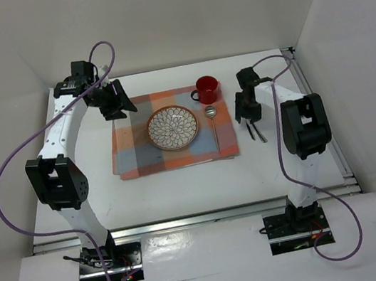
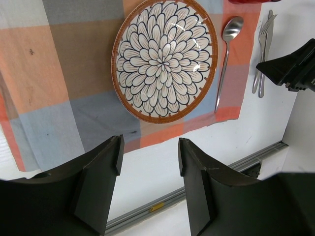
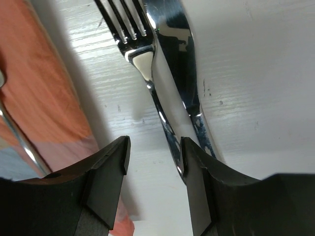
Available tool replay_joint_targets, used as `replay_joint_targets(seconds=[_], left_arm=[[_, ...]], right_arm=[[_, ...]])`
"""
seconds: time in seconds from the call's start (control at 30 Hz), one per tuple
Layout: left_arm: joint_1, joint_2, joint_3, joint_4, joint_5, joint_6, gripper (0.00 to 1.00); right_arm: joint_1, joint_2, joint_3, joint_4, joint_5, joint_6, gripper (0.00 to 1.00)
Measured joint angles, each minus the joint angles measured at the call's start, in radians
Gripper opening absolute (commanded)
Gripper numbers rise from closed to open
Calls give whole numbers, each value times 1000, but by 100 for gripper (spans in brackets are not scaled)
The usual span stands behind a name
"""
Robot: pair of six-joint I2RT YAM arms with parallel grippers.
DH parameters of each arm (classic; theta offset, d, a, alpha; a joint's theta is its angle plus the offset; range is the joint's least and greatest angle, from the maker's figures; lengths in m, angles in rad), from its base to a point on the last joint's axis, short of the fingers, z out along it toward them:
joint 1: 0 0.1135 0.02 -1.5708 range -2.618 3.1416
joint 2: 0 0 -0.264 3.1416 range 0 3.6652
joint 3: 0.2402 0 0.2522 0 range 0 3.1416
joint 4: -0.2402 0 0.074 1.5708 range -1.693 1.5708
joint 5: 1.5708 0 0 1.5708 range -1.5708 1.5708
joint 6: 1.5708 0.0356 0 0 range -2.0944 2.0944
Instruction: Set the dinner table for one person
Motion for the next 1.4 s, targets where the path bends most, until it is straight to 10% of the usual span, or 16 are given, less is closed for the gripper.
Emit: replay_joint_targets(seconds=[0.37,0.6,1.13,1.4], left_arm=[[0,0,-2,0,-1,0,64],[0,0,-2,-2,-1,0,64],[38,-33,126,-76,-35,2,64],[50,-137,113,-73,-94,-41,64]], right_arm=[[0,55,3,34,11,-18,36],[0,57,3,47,1,-27,0],[248,-144,91,-10,-147,129,0],[566,161,521,3,-281,250,0]])
